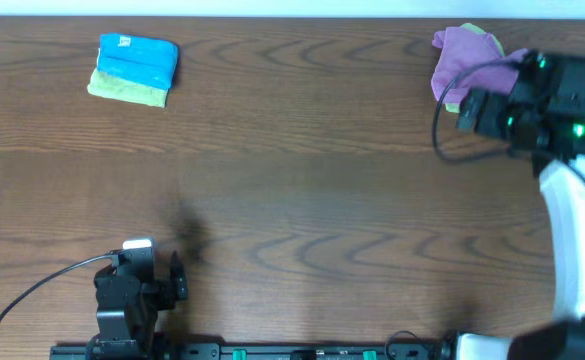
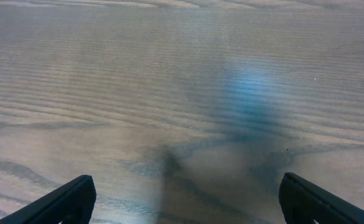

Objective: Fold the cloth
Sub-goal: 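Reach the right gripper to the purple cloth and grasp it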

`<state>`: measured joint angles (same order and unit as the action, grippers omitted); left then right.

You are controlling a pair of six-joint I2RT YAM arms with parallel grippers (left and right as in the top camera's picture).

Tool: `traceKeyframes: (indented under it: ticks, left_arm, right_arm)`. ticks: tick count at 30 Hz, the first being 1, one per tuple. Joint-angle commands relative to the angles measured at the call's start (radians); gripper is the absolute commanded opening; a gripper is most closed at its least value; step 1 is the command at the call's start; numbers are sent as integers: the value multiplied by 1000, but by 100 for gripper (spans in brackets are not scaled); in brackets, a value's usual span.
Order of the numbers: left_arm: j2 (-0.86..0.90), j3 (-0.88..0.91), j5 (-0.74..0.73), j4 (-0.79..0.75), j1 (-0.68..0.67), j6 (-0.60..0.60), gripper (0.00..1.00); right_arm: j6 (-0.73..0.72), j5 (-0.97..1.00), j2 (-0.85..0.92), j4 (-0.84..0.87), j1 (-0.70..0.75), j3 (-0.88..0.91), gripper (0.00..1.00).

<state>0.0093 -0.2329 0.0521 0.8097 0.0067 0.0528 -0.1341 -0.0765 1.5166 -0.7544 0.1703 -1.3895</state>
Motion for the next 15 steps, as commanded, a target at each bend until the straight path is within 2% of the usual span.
traceKeyframes:
  ticks: [1,10,15]
  left_arm:
    - [-6,40,0,39,6,11,95]
    - [-6,40,0,39,6,11,95]
    - [-6,40,0,39,6,11,95]
  right_arm:
    - [10,-28,78,48,46,-95,99]
    - [23,-69,126,137,72,-124,99]
    - [23,-17,126,136,73,-121,99]
